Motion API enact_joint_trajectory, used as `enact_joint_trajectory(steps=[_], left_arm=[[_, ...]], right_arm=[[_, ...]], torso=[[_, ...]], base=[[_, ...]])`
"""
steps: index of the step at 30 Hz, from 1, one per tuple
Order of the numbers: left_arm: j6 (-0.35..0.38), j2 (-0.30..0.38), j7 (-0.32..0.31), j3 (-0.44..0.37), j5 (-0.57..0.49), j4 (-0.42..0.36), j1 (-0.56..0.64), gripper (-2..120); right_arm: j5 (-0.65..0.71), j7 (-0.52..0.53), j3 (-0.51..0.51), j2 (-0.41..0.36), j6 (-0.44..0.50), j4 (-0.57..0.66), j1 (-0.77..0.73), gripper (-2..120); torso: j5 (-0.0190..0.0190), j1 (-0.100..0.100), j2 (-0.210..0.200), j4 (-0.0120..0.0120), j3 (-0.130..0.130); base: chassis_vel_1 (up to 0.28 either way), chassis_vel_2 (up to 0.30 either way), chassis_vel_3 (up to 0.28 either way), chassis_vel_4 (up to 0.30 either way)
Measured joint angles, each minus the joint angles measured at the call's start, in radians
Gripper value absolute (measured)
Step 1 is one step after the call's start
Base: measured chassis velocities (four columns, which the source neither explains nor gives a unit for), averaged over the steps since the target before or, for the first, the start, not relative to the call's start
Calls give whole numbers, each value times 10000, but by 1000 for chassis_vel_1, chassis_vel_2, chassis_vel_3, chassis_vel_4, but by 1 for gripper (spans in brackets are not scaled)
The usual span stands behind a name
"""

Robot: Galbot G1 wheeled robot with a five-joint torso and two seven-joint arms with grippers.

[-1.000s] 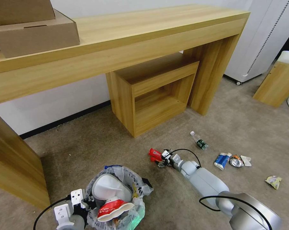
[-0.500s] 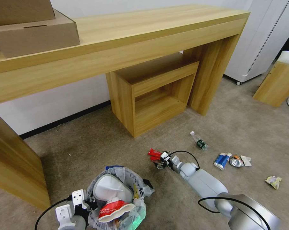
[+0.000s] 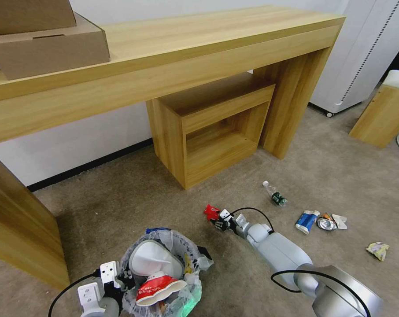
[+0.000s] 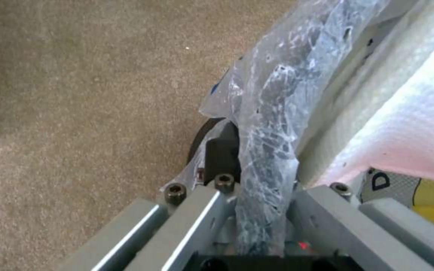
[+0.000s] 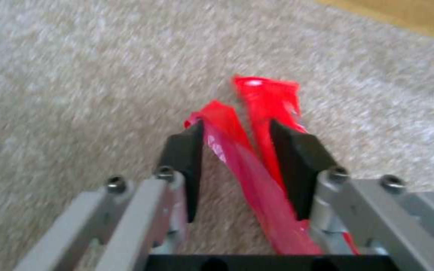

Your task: Pick up the trash bin and place the garbage on the floor into it.

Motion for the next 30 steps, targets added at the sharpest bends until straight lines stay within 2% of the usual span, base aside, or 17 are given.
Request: enact_joint_trajectory(steps=[1,3,6,29,30], left_arm=[[-11,-4,19,4,49,-12,29,0],[-44,-29,74,20,169,-26,107,0],[-69,-31,87,22,213,-27,138,0],[-210,166,72,104,102,63,-11,0],[-210,164,69,117,117,65,-6,0]], right_arm=[[84,42,-27,-18,11,17,21,30],[292,173,-75,-71,40,119,86,19],[502,292,-168,-100,65,192,132,15],[804,475,-269,-216,41,530,79,13],[803,500,-272,-209,44,528,78,7]], torso=[[0,0,0,0,0],[0,0,-1,-1,0],[0,-1,0,0,0],[0,0,-2,0,0],[0,0,-2,0,0]], base=[[0,0,0,0],[0,0,0,0],[0,0,0,0],[0,0,0,0],[0,0,0,0]])
